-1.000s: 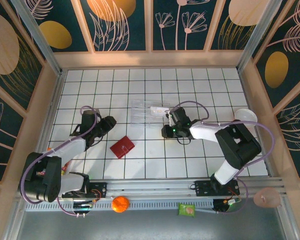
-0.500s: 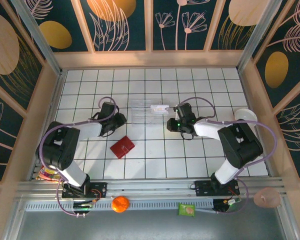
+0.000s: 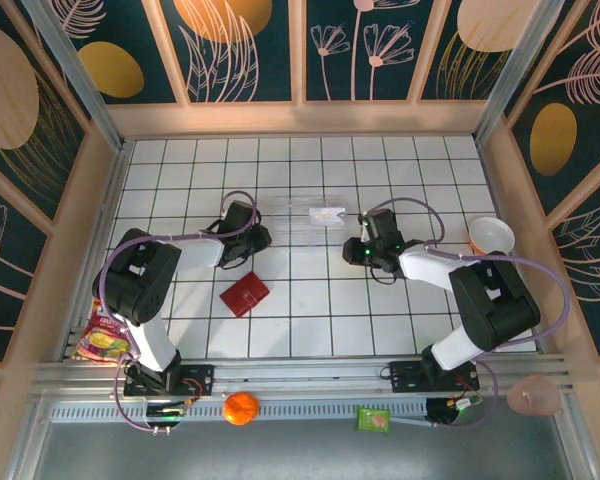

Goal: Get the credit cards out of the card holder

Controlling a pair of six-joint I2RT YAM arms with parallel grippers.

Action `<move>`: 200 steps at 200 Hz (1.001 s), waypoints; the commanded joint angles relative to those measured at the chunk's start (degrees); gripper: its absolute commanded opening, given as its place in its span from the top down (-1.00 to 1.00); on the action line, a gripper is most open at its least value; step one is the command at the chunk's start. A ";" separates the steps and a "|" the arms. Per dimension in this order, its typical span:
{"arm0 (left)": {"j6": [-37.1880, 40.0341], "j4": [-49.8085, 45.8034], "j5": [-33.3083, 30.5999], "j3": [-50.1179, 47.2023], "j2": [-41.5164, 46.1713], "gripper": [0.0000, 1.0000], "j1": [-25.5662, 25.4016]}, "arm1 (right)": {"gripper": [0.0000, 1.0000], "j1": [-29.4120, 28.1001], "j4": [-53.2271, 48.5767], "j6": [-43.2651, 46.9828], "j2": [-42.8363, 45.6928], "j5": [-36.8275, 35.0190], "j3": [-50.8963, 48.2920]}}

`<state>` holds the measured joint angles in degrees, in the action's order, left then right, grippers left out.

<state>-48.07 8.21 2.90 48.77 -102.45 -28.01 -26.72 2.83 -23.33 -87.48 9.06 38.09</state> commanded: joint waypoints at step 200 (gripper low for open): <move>0.35 -16.47 -12.90 -17.47 43.56 -0.98 7.29 | -0.31 -25.89 9.91 -7.02 -18.04 10.14 16.32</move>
<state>-47.64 -6.44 -8.88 33.23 -61.36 -20.78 -50.72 10.41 -27.86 -103.83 20.18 52.03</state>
